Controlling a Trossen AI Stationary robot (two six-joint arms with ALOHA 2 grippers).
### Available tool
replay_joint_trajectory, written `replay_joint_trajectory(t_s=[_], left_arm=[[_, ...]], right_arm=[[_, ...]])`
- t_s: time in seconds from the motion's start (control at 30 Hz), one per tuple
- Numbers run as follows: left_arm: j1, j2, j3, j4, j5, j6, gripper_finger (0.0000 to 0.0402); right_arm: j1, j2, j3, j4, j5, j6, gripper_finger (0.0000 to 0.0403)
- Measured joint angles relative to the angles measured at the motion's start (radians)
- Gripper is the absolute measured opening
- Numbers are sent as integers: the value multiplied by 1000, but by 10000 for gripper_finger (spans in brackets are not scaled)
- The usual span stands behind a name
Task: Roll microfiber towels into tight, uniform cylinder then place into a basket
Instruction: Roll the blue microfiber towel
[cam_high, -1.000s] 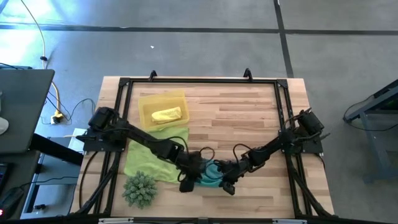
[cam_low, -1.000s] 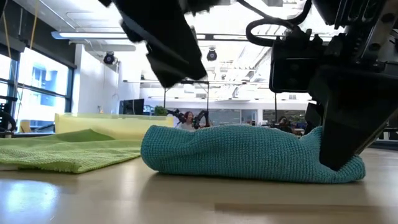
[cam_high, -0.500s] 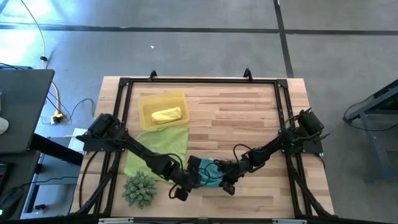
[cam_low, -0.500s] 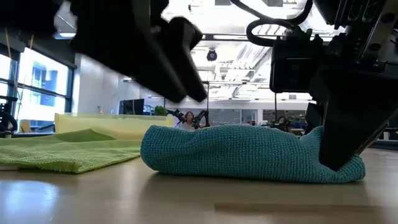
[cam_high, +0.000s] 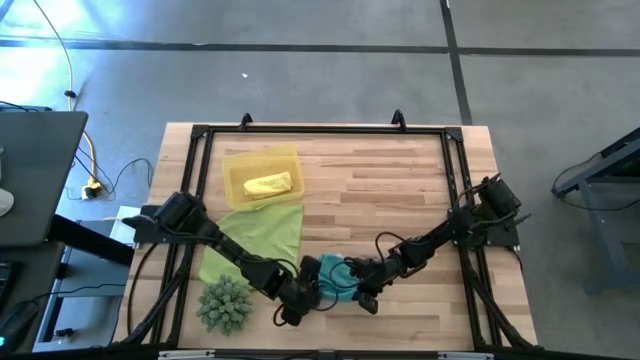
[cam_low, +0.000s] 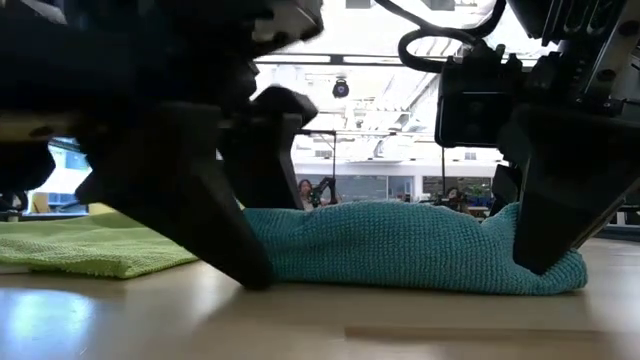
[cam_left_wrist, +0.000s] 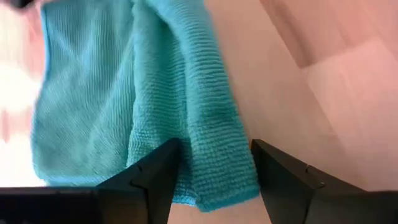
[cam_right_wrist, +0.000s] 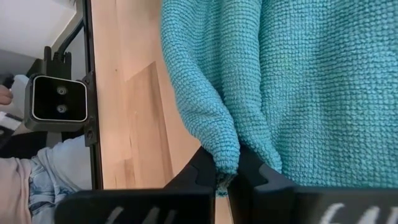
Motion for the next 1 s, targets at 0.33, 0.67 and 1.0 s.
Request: replay_joint_trajectory(t_s=[0.33,0.67,1.0], left_arm=[[45,2,1,21,319,-430,53],[75,5,-3,104,559,-823,17],[88,25,2,32,553,-979,10]], right_arm=[[0,0,0,12,6,-20,1],[0,3,1,24,2,-36,1],[2,2,0,47,2,-162,9]])
